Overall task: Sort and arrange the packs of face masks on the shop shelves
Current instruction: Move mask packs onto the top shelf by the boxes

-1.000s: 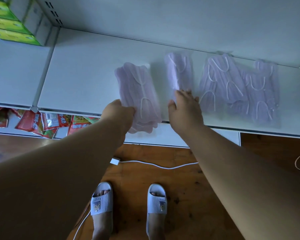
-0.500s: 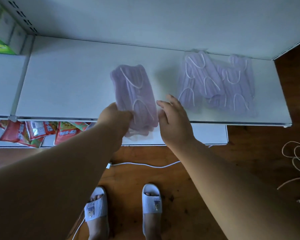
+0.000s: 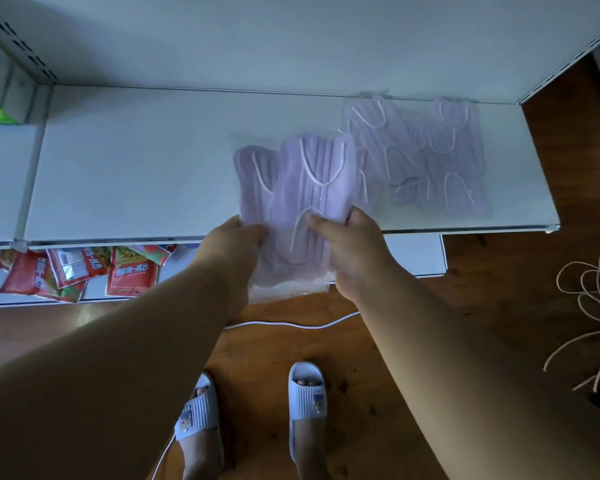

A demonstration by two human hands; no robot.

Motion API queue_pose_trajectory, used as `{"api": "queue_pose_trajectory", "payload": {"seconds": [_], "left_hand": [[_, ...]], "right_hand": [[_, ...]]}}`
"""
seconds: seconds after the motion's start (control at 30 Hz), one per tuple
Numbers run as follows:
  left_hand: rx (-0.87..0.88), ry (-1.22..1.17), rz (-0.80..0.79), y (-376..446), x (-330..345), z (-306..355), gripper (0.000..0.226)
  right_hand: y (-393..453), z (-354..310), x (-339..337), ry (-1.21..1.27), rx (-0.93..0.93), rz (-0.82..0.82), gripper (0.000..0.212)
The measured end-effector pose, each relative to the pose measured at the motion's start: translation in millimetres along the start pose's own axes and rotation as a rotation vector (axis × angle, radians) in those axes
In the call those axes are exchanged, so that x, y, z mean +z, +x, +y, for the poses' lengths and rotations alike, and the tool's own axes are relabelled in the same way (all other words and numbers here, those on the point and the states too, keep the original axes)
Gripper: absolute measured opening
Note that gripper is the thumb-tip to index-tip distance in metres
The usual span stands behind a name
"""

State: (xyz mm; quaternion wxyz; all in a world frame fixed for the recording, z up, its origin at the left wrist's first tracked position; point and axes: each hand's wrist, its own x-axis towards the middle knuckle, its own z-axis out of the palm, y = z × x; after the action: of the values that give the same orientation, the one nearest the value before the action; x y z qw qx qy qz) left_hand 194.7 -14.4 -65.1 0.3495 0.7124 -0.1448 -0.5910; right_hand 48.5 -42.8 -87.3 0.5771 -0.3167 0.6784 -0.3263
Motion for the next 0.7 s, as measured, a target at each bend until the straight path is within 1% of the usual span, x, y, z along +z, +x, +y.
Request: {"api": "queue_pose_trajectory", "payload": {"seconds": [0.03, 0.07, 0.13, 0.2, 0.27, 0.33, 0.37, 0.43, 0.53, 0.6, 0.63, 0.67, 0.7], "left_hand": [[0.028, 0.023, 0.018, -1, 3, 0, 0.009], [0.05, 0.046, 0.041, -3, 7, 0, 0.009], [0.06, 0.046, 0.082, -6, 15, 0, 0.012], [0.049, -0.032, 0.071, -9, 24, 1, 0.012], [0.014, -0.089, 0.01, -12, 32, 2, 0.011], [-0.017, -0.128, -0.058, -14, 39, 2, 0.017], [-0.017, -0.132, -0.069, -13, 42, 1, 0.023], [0.023, -0.073, -0.016, -11, 49, 0, 0.027], [0.091, 0.041, 0.144, -2, 51, 2, 0.024], [0.134, 0.136, 0.252, 2, 50, 6, 0.024], [0.152, 0.194, 0.303, 6, 48, 6, 0.024], [0.163, 0.259, 0.346, 11, 46, 5, 0.025], [0.168, 0.313, 0.377, 13, 44, 4, 0.025]], "right_hand": [[-1, 0, -5, 0.044, 0.024, -0.014, 0.016], [-2, -1, -10, 0.099, 0.054, -0.032, 0.016], [-3, -2, -20, 0.215, 0.108, -0.077, 0.026], [0, -2, -29, 0.277, 0.129, -0.101, 0.033], [6, -1, -35, 0.248, 0.118, -0.096, 0.032], [10, -2, -40, 0.149, 0.083, -0.07, 0.03], [12, -4, -42, 0.08, 0.061, -0.059, 0.027], [16, -11, -46, -0.115, -0.023, -0.06, 0.024], [31, -22, -46, -0.487, -0.177, 0.005, 0.034], [44, -26, -45, -0.658, -0.311, 0.055, 0.03], [53, -25, -46, -0.793, -0.411, 0.074, 0.033], [60, -23, -47, -0.993, -0.472, 0.055, 0.036], [66, -19, -48, -1.198, -0.481, -0.012, 0.04]]}}
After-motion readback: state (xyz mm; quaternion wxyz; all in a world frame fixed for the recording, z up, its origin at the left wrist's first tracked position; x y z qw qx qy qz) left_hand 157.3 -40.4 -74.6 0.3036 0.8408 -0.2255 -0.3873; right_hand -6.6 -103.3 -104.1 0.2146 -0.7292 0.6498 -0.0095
